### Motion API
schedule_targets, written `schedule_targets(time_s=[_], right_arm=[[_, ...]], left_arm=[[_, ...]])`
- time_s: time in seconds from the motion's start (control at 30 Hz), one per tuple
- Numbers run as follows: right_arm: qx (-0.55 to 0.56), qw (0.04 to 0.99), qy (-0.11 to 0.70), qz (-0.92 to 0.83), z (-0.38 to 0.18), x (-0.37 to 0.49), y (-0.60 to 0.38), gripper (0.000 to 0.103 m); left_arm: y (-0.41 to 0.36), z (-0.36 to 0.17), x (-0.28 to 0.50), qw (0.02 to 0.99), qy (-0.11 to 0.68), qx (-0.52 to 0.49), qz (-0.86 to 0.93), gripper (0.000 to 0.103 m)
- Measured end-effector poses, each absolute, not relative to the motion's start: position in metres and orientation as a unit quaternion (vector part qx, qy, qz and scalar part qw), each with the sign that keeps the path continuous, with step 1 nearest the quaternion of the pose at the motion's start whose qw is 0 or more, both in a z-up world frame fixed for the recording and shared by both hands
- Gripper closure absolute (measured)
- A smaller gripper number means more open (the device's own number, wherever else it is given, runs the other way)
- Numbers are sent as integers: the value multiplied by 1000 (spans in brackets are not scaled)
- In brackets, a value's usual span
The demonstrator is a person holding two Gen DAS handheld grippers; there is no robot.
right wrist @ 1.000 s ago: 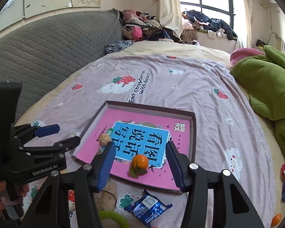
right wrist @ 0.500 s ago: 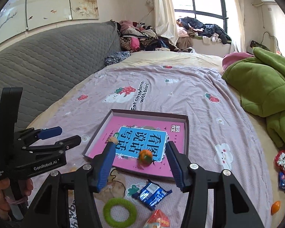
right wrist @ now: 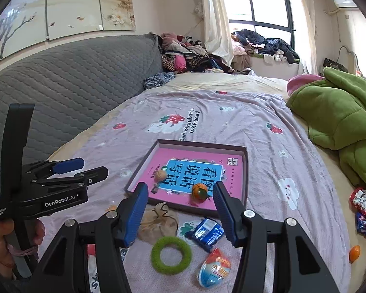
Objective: Organize objects
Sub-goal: 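Withdraw both open tools back from the tray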
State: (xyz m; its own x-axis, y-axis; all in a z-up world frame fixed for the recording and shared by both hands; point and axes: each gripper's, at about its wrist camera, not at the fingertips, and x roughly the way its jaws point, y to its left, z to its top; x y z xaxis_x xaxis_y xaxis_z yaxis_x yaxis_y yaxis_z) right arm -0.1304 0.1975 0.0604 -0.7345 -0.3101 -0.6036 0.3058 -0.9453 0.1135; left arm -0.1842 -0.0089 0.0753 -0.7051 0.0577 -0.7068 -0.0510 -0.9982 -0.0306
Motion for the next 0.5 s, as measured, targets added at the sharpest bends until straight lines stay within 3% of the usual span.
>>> schedule_targets(time_s=[0.5], right_arm=[[314,187,11,-931,64,-101,186,48]], left_arm=[[-11,74,-143,25,2,-369,929,40]])
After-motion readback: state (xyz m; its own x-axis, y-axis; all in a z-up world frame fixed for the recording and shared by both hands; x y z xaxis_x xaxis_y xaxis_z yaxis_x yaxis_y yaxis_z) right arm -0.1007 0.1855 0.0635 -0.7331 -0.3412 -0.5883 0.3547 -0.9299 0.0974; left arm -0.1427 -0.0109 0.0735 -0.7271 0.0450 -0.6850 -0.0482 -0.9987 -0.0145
